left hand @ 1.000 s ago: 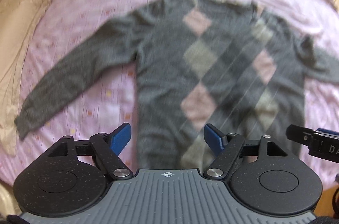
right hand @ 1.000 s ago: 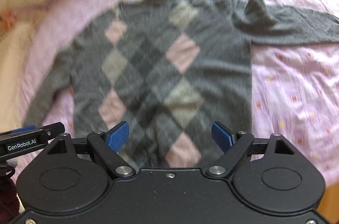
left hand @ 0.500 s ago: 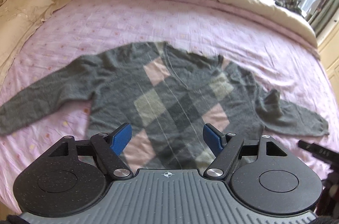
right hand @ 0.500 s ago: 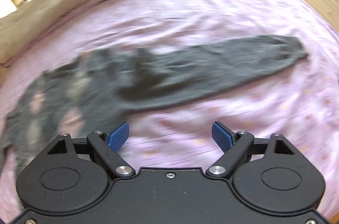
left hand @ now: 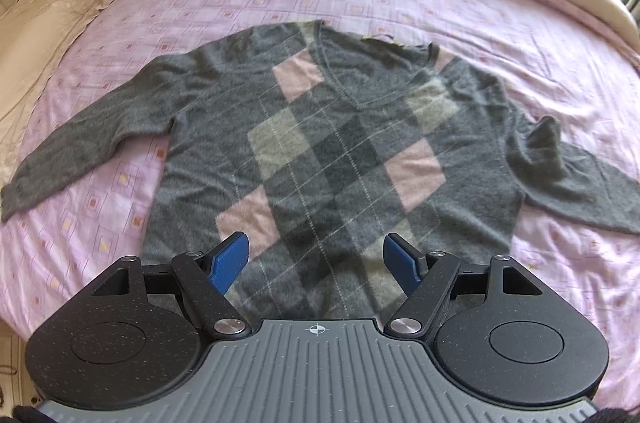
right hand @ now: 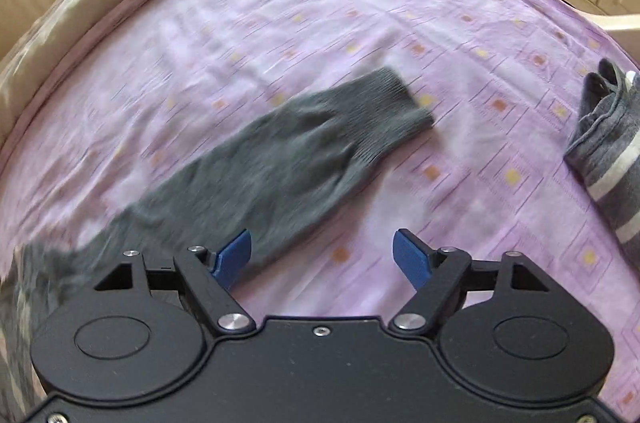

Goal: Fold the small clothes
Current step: 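Move the right gripper to the cuff of the sleeve beside it, then grasp the sleeve cuff with the right gripper and fold it across the body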

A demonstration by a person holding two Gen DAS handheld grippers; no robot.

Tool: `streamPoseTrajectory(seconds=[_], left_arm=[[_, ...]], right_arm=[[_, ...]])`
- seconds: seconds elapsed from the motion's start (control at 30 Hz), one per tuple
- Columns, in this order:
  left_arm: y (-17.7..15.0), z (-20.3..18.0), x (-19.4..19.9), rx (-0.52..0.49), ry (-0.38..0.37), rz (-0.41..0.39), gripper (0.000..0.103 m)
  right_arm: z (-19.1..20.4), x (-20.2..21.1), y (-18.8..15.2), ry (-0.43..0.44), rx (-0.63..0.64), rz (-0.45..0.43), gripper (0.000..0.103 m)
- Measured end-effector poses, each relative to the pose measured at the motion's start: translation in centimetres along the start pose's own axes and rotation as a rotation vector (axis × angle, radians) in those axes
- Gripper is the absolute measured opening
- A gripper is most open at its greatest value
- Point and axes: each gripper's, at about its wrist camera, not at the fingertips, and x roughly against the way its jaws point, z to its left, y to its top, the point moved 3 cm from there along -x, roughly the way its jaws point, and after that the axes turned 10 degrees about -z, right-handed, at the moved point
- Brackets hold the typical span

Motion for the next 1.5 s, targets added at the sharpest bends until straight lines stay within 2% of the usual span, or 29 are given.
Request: streamPoseTrajectory(seconds=[0.27,0.5,0.53,0.6,0.63,0.7,0.9,1.07,1.23,1.37,1.5], left_arm=[[-0.4,-0.1,-0.2,0.012,0.057,0.040,0.073],[-0.3,-0.1,0.1,0.003,0.077,0.046,0.073],[-0.3,-0.2,0.1,0.000,0.078,0.046,0.073],[-0.3,-0.3,0.1,-0.010,0.077,0.046,0.073],[-0.4,-0.4,0.2,-0.015,0.075,0.044,0.073],[-0.4,-0.5,0.3,-0.022,0.069,0.039,0.073],[-0.5,-0.7,0.4,-0.039,0.048,0.023,0.073],[-0.9,-0.1,-0.1,-0.053,0.016,0.029,0.073],[-1.2,1.0,-1.0,-0.080,-0.022,0.030,0.073],[-0.9,2.6,-1.9,-0.104,-0.051,0.026,0.073],[-0.1,4.8,-2.2,-0.134,-0.046,-0.018,0.073]], right_arm=[[-3.3,-4.6,2.3,-0.035,-0.143,-0.014,0.078],[-3.7,-5.7,3.4,-0.021,-0.175,-0.060,0.079],[-3.8,-5.7,3.5,-0.022,-0.173,-0.067,0.069],[-3.8,-5.5,3.7,-0.053,-0.143,-0.068,0.039],[-3.8,-5.4,3.8,-0.044,-0.131,-0.060,0.011],[-3.8,-4.6,3.8,0.002,-0.133,-0.060,0.012],[-3.7,0.3,3.7,0.025,-0.057,-0.114,0.011],[-4.6,4.3,3.2,0.014,-0.077,-0.134,0.011],[-3.5,7.5,2.5,-0.029,-0.044,-0.167,0.011],[0.5,10.8,3.1,-0.019,0.022,-0.237,0.011],[7.9,14.4,3.8,0.053,0.151,-0.309,0.011]])
